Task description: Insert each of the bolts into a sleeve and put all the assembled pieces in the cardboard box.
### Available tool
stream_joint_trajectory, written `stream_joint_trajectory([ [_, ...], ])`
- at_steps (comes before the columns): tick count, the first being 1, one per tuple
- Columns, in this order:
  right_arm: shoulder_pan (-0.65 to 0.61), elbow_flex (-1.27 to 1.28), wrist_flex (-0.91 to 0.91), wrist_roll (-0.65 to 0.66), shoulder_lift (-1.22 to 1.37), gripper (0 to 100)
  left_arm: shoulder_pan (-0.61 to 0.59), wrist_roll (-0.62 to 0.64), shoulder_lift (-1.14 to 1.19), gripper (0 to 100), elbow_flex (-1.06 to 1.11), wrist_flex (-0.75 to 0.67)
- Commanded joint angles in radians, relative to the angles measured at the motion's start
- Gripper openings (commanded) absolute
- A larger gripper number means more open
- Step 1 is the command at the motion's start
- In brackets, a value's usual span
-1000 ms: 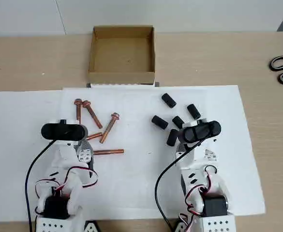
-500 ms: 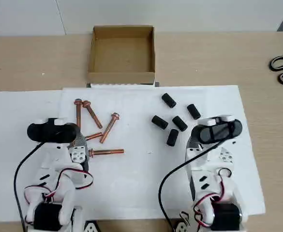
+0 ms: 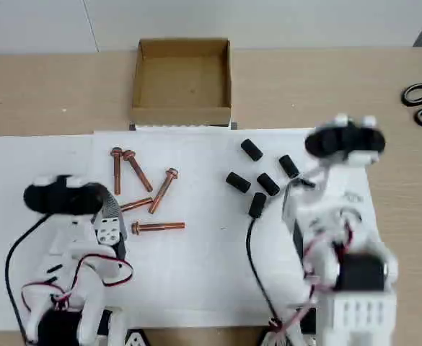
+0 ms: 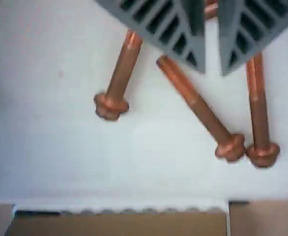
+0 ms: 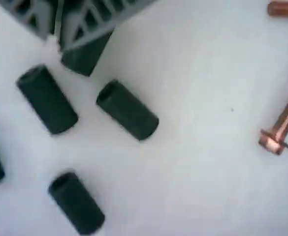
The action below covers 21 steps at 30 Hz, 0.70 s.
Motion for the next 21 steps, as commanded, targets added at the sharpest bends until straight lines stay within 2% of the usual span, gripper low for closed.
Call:
stream_joint_trajectory([
  [1, 0.001, -0.227, 0.093, -0.018, 0.285, 0.3, -0.005, -0.002, 0.152, 1, -0.136, -0.002],
  [6, 0.005, -0.446, 0.206, -0.015, 0.578, 0.3, -0.008, -0.002, 0.454, 1, -0.314, 0.008],
  [11, 0.005, -0.654, 0.305, -0.008, 0.828, 0.3, -0.011, -0.006, 0.732, 1, -0.499, 0.086],
  [14, 0.005, -0.772, 0.343, 0.107, 0.966, 0.3, -0.071, -0.006, 0.870, 1, -0.575, 0.140],
  [18, 0.001, -0.916, 0.366, 0.304, 1.125, 0.3, -0.147, -0.025, 1.022, 1, -0.657, 0.144],
  [21, -0.001, -1.016, 0.387, 0.399, 1.222, 0.3, -0.152, -0.170, 1.109, 1, -0.687, 0.144],
])
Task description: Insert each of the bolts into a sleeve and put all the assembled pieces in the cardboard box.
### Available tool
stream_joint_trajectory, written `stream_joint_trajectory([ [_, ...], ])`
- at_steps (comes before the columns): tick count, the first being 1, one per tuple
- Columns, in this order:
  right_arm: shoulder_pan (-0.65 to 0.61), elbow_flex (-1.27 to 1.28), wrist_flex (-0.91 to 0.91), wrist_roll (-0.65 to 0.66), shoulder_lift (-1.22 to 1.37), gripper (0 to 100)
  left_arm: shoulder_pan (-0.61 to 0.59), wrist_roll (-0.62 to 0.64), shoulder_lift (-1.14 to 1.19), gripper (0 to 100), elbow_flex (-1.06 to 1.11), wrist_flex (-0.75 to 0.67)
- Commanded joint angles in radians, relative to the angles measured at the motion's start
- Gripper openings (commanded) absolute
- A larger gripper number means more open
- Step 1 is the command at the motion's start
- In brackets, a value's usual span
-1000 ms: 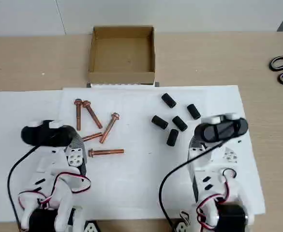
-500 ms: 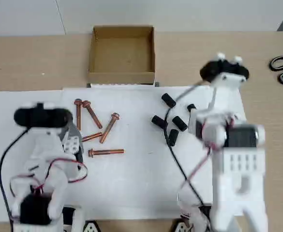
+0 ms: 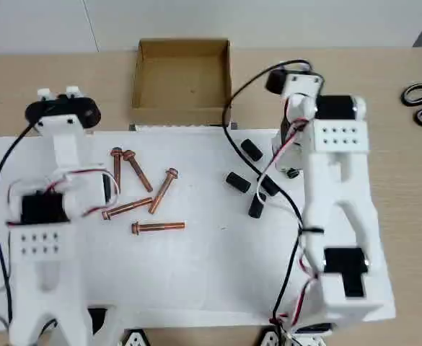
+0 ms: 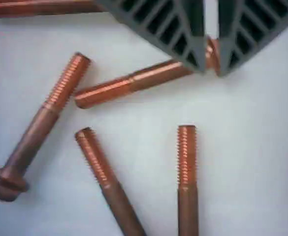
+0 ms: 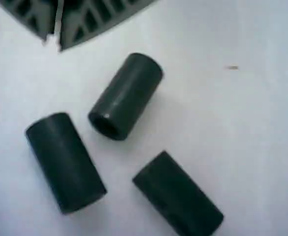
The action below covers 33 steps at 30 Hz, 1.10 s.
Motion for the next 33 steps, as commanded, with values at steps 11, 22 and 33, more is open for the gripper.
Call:
stream_joint_trajectory([
  [11, -0.111, -0.285, -0.056, 0.252, 0.156, 2.4, 0.014, -0.161, 0.170, 1, -0.059, -0.003],
  [22, -0.173, -0.290, -0.107, 0.285, 0.302, 12.5, 0.005, -0.181, 0.321, 5, -0.059, -0.054],
  [33, -0.166, -0.311, -0.145, 0.359, 0.375, 12.9, 0.012, -0.181, 0.330, 5, -0.058, -0.074],
])
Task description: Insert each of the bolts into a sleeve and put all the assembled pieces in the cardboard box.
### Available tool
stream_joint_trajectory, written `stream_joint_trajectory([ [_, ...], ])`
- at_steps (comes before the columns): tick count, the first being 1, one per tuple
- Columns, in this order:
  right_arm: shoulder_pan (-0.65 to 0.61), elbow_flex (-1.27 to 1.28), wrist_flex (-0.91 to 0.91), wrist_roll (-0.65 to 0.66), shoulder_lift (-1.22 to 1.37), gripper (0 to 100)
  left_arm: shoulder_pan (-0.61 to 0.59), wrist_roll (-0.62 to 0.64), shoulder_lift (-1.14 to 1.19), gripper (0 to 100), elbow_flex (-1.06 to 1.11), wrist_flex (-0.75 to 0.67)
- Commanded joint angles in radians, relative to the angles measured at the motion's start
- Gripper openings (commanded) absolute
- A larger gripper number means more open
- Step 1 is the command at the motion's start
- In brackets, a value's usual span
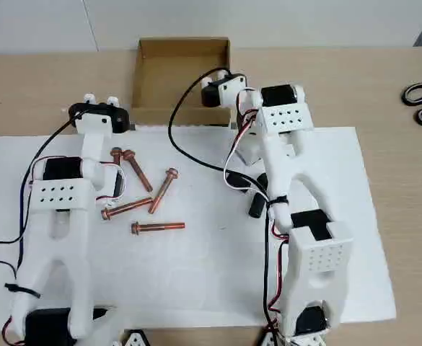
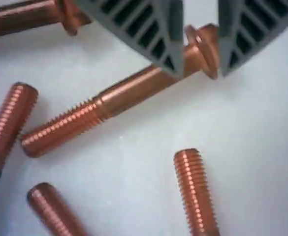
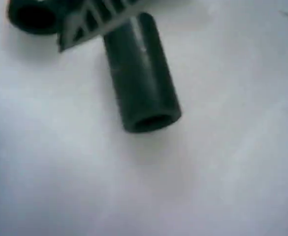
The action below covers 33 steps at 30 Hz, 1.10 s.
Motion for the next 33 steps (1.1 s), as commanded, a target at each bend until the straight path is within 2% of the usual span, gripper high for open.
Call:
stream_joint_trajectory([
  [1, 0.001, -0.072, -0.021, 0.023, 0.004, 14.0, 0.003, -0.008, -0.003, 5, -0.038, -0.018],
  [6, 0.019, -0.135, -0.012, 0.046, 0.042, 22.7, 0.003, -0.008, -0.002, 5, -0.038, -0.020],
  [13, 0.035, -0.137, -0.036, 0.091, 0.084, 22.6, 0.003, -0.008, -0.002, 5, -0.038, -0.020],
  [33, 0.019, -0.137, -0.157, 0.094, 0.197, 22.6, 0.002, -0.008, -0.002, 5, 0.005, -0.026],
])
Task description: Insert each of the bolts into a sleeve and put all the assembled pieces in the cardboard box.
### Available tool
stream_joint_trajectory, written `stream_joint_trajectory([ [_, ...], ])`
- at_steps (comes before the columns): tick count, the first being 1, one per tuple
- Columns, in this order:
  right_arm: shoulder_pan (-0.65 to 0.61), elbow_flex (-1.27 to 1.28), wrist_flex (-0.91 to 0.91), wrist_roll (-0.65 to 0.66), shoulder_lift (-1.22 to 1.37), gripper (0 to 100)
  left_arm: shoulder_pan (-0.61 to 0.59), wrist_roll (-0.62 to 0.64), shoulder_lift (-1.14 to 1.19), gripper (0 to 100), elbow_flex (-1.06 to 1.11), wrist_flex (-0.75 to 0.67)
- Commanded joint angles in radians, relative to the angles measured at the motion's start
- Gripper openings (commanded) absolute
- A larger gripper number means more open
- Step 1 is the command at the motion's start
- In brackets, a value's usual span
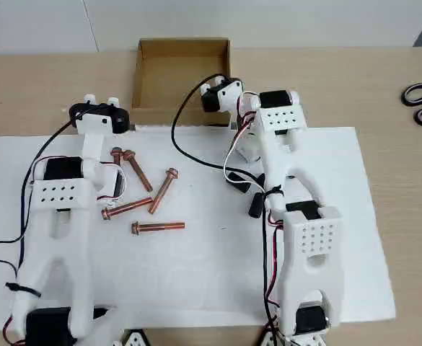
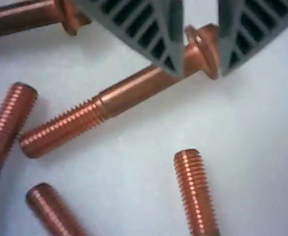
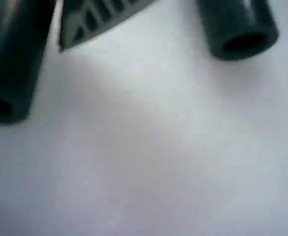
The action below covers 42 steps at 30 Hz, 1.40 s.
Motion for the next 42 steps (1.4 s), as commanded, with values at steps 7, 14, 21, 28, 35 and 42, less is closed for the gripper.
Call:
stream_joint_trajectory([
  [7, -0.007, -0.040, -0.025, 0.009, 0.022, 17.4, 0.002, -0.009, -0.006, 5, 0.084, -0.080],
  [14, -0.019, -0.040, -0.019, 0.006, 0.022, 10.7, 0.002, -0.005, -0.006, 5, 0.081, -0.080],
  [21, -0.018, -0.041, 0.007, 0.002, 0.013, 3.2, 0.002, -0.005, -0.006, 5, 0.082, -0.078],
  [28, 0.012, -0.041, 0.070, -0.025, -0.065, 0.4, 0.003, -0.003, -0.012, 5, 0.067, -0.064],
  [35, 0.071, -0.040, 0.177, -0.124, -0.185, 0.4, 0.009, 0.017, -0.002, 4, -0.148, 0.110],
  [42, 0.156, -0.040, 0.308, -0.241, -0.185, 0.4, 0.161, -0.002, 0.258, 1, -0.495, 0.381],
])
